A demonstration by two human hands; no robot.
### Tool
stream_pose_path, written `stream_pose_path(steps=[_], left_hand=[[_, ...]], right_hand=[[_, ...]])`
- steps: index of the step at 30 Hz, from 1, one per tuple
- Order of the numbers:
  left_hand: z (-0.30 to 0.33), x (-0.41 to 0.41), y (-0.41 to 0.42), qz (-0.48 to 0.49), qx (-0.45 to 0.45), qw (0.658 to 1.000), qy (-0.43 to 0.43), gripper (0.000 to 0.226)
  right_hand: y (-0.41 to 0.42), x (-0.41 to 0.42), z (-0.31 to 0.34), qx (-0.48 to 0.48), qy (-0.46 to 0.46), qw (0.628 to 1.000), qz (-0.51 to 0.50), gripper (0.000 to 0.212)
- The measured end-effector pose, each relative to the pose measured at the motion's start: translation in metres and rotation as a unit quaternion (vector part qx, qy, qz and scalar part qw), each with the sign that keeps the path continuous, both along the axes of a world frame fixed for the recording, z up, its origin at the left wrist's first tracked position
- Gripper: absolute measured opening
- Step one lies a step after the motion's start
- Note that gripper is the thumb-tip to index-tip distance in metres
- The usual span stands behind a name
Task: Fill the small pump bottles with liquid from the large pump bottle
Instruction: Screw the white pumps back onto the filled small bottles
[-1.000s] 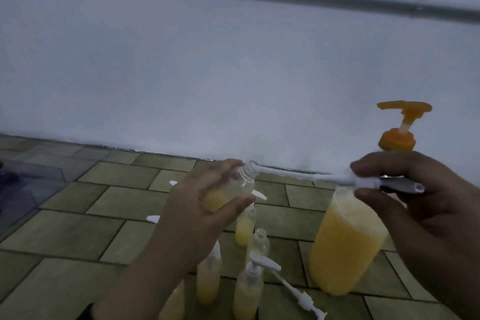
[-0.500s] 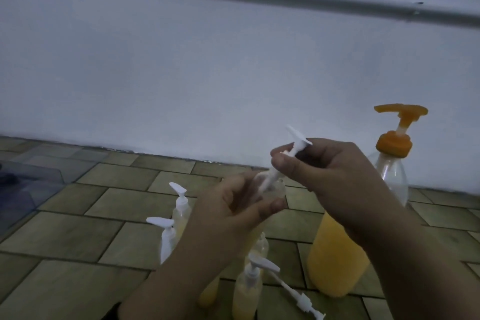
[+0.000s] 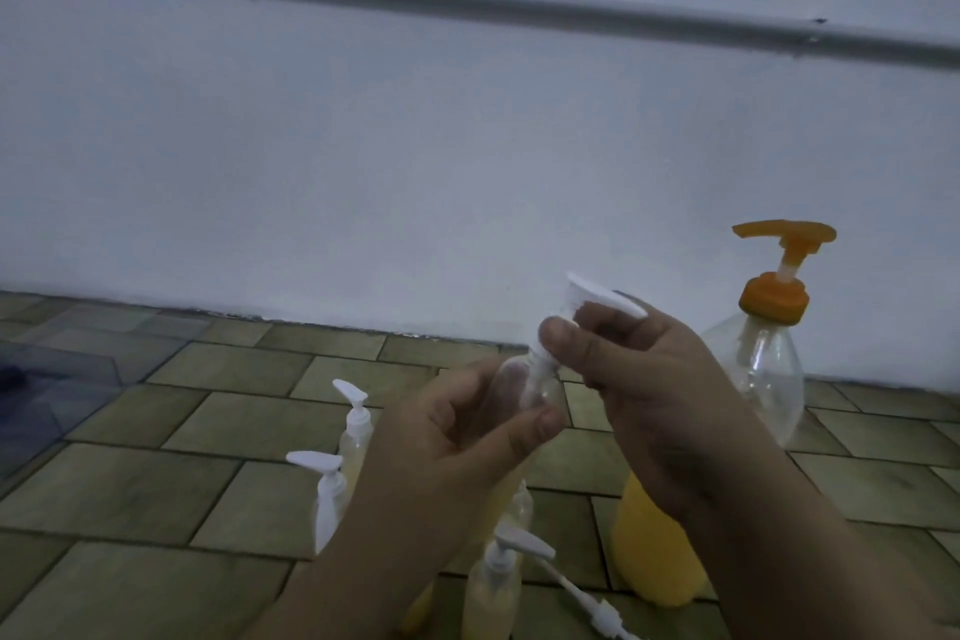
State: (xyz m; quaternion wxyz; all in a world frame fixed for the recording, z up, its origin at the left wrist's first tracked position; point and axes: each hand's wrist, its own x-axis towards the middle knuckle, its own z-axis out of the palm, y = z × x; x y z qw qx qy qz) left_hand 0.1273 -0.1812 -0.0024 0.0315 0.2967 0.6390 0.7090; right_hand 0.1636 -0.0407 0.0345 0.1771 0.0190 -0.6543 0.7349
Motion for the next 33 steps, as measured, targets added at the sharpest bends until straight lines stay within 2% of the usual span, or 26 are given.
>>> stream_pose_path(steps=[5, 8, 11, 14, 19, 22, 24, 26, 28, 31, 33], left_hand=[[0.003, 0.002, -0.001, 0.008, -0.006, 1.0, -0.004, 0.023], [0.003, 0.004, -0.001, 0.001, -0.006, 1.0, -0.009, 0.027], [0.002, 0.007, 0.0, -0.008, -0.003, 1.0, -0.015, 0.031], [0.003, 0.005, 0.0, 0.007, -0.013, 1.0, -0.007, 0.036], [0.0, 0.001, -0.001, -0.001, -0.013, 0.999, -0.035, 0.027], [0.0, 0.002, -0.001, -0.015, -0.013, 0.999, -0.031, 0.029], [-0.002, 0.002, 0.0, -0.007, -0.018, 1.0, -0.011, 0.029], [-0.007, 0.0, -0.001, 0.013, -0.021, 1.0, -0.009, 0.03], [-0.009, -0.004, -0.002, 0.028, -0.024, 0.999, -0.026, 0.032], [-0.01, -0.002, -0.002, 0.035, -0.035, 0.999, -0.004, 0.027], [-0.009, 0.001, -0.002, 0.033, -0.041, 0.999, 0.005, 0.029]], right_hand=[[0.0, 0.007, 0.001, -0.011, -0.005, 0.998, 0.064, 0.035], [0.005, 0.012, 0.0, -0.028, -0.002, 0.999, 0.041, 0.027], [0.009, 0.014, 0.001, -0.019, 0.008, 1.0, 0.021, 0.036], [0.006, 0.013, 0.003, -0.004, -0.019, 1.0, 0.023, 0.029], [0.005, 0.014, 0.007, -0.024, -0.017, 0.999, -0.024, 0.028], [-0.002, 0.012, 0.002, 0.031, -0.049, 0.998, -0.015, 0.032], [-0.007, 0.01, -0.003, 0.046, -0.053, 0.995, -0.075, 0.038], [-0.008, 0.009, -0.006, 0.013, -0.051, 0.994, -0.092, 0.043], [-0.01, 0.009, -0.005, -0.043, -0.05, 0.997, -0.051, 0.036], [-0.012, 0.008, -0.009, -0.045, -0.055, 0.995, -0.075, 0.025], [-0.012, 0.007, -0.01, -0.049, -0.06, 0.995, -0.067, 0.031]])
